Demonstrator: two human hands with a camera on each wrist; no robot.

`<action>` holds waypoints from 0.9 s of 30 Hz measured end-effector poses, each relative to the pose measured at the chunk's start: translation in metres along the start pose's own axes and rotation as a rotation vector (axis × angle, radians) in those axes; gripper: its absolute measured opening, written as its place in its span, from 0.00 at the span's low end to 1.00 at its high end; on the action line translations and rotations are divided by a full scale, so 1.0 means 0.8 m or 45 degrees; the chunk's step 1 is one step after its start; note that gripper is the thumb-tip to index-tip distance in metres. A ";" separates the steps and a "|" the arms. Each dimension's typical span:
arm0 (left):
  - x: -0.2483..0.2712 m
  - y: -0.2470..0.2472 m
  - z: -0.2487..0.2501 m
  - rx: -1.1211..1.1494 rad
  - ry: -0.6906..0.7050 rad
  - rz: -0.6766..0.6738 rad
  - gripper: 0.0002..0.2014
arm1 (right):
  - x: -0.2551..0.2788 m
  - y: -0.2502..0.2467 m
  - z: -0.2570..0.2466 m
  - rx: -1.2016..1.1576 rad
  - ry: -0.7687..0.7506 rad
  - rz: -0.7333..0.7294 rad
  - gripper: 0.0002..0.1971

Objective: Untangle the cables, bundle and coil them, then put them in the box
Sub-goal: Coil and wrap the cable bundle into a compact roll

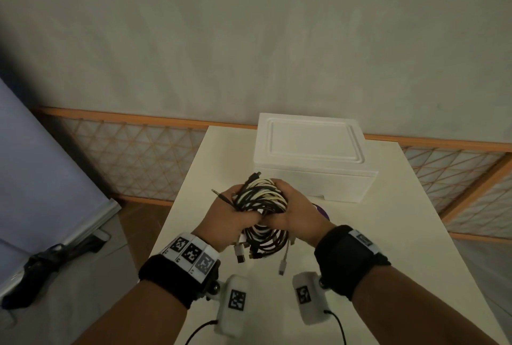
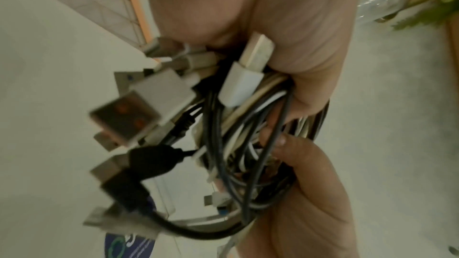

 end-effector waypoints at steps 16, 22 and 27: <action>-0.001 0.014 -0.026 0.239 -0.330 0.276 0.07 | -0.018 0.010 0.010 0.048 0.234 0.382 0.22; -0.013 0.006 -0.023 0.411 -0.363 0.429 0.09 | 0.004 0.033 0.002 -0.649 0.397 0.303 0.08; -0.014 0.011 -0.021 0.438 -0.375 0.424 0.09 | 0.000 0.035 0.000 -0.651 0.414 0.415 0.04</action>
Point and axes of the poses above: each hand's wrist, its own x-axis away from the middle knuckle, its own y-axis out of the palm, z = x × y, the point moved 2 cm from there along -x, towards the middle knuckle, and after that the axes turned 4 degrees about -z, right-handed, at the moved point
